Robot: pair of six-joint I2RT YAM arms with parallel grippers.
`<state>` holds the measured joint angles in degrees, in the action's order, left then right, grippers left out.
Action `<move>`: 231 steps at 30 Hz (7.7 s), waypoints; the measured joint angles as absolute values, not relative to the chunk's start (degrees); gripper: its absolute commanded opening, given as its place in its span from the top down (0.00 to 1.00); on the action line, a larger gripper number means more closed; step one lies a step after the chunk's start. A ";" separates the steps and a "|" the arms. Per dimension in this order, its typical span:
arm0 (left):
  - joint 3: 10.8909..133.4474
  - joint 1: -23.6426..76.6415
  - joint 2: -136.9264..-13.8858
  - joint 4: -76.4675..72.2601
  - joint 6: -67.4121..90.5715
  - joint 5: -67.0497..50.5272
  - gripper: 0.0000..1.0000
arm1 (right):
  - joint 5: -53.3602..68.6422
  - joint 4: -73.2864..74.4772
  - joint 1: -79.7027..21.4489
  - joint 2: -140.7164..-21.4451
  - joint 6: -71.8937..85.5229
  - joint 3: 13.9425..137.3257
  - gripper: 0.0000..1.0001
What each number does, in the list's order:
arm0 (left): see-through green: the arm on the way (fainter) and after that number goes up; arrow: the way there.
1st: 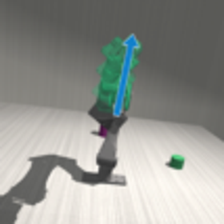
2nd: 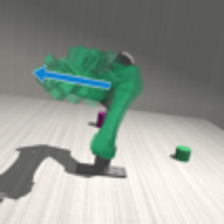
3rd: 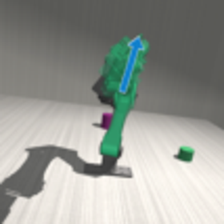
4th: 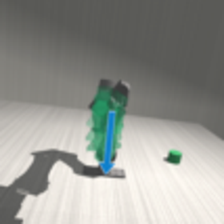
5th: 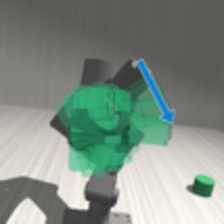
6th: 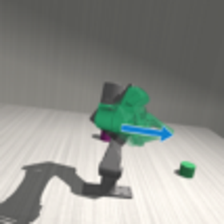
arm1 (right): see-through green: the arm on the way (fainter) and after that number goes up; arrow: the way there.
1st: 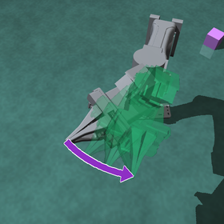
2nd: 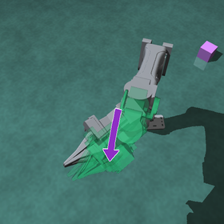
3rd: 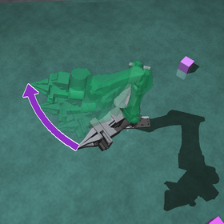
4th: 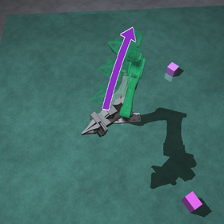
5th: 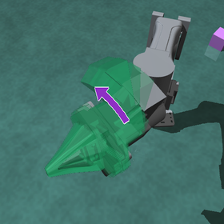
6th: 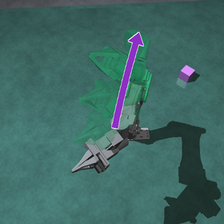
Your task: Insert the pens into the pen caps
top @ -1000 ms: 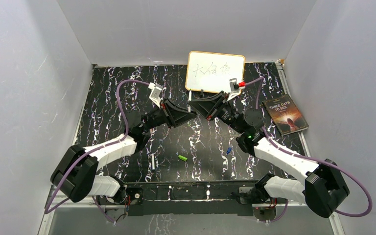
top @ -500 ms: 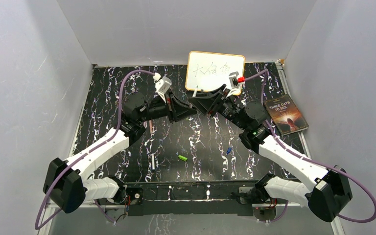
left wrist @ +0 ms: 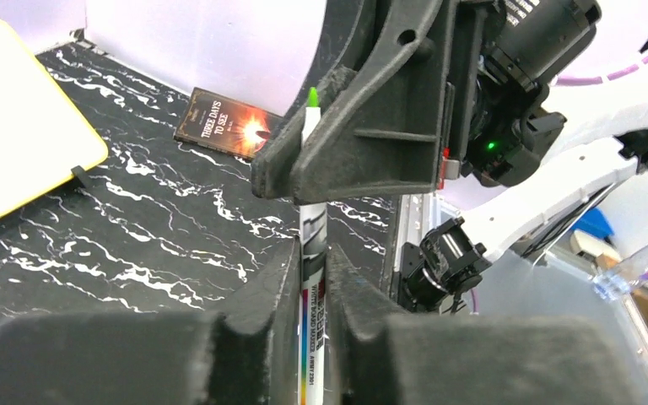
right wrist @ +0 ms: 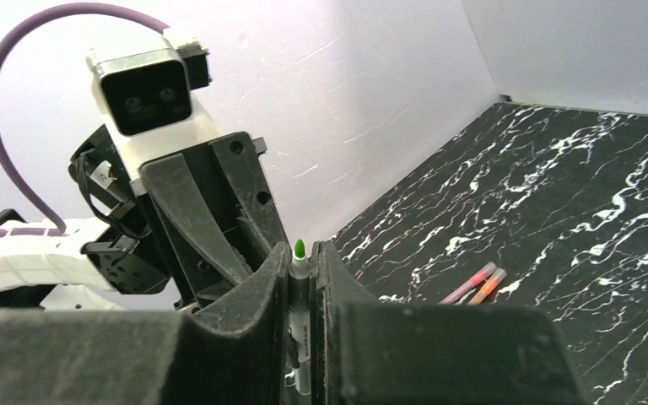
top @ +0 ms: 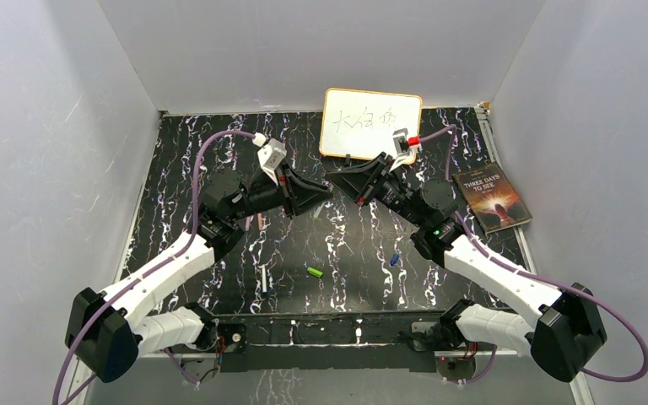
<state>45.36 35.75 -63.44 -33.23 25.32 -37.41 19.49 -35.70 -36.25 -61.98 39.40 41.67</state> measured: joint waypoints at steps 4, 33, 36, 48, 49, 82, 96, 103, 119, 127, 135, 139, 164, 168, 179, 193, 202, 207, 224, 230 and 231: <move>44.93 35.68 -63.51 -34.33 26.04 -37.26 1.00 | 19.94 -36.73 -36.25 -62.04 40.58 41.34 1.00; 51.03 18.65 -65.30 1.83 16.73 -21.85 1.00 | 16.01 14.00 -46.46 -77.10 11.46 46.50 0.48; 51.07 18.55 -65.28 2.28 16.49 -21.82 1.00 | 15.05 18.50 -49.56 -81.14 9.43 49.01 0.47; 52.62 18.44 -65.28 5.58 15.09 -21.43 1.00 | 11.40 21.58 -56.60 -92.16 6.61 56.27 0.51; 52.80 18.44 -65.28 5.80 14.98 -21.34 1.00 | 11.05 21.61 -56.64 -92.73 6.44 56.60 0.53; 54.02 13.56 -67.13 9.32 18.44 -18.85 1.00 | 6.90 15.88 -60.16 -94.13 13.54 50.85 1.00; 54.02 13.06 -66.54 9.54 18.17 -19.09 1.00 | 4.38 14.09 -57.47 -96.53 14.96 53.08 1.00; 54.02 12.84 -65.91 9.54 18.00 -19.46 1.00 | 3.33 13.96 -55.53 -99.63 14.72 56.58 1.00; 53.98 12.78 -65.08 9.65 17.96 -19.92 1.00 | 0.19 13.65 -54.26 -102.30 15.90 61.08 0.99; 53.98 12.23 -64.51 9.47 18.02 -19.88 1.00 | -2.81 13.63 -55.09 -97.93 20.10 61.52 0.63; 53.98 12.05 -64.51 9.47 17.98 -19.88 1.00 | -6.61 17.65 -57.67 -102.76 20.71 66.61 0.52; 53.98 11.86 -64.51 9.50 18.00 -19.90 1.00 | -8.56 19.79 -59.07 -104.92 21.08 67.81 0.52; 53.98 11.66 -64.51 9.47 17.98 -20.43 1.00 | -13.61 22.59 -60.27 -108.09 23.88 69.23 0.74; 53.98 11.66 -64.51 9.45 17.98 -20.56 1.00 | -13.61 22.52 -60.25 -108.14 23.90 69.23 0.89; 53.69 11.46 -64.51 9.08 18.04 -20.93 1.00 | -13.56 21.89 -59.94 -107.92 24.21 69.06 1.00; 29.32 12.14 -57.84 -28.18 41.15 -32.27 1.00 | -2.90 -1.65 -43.59 -76.64 29.32 49.25 1.00; 26.17 19.11 -56.93 -51.20 50.04 -33.06 1.00 | 8.99 -25.15 -35.44 -71.68 39.11 44.66 1.00; 26.17 25.56 -60.34 -59.20 50.65 -33.78 1.00 | 14.48 -39.59 -33.12 -71.90 47.42 44.10 1.00; 29.34 28.99 -61.91 -59.09 47.35 -33.65 1.00 | 19.92 -55.99 -32.08 -73.69 56.25 44.14 1.00; 29.58 29.36 -61.95 -58.67 47.09 -34.09 1.00 | 20.80 -56.01 -32.08 -74.11 56.25 44.14 1.00; 29.67 29.45 -62.06 -58.65 47.07 -34.17 1.00 | 20.88 -56.03 -32.08 -74.26 56.25 44.14 1.00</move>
<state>29.67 29.45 -62.06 -58.65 47.07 -34.17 20.88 -56.03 -32.08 -74.26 56.25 44.14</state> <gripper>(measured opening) 0.068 0.112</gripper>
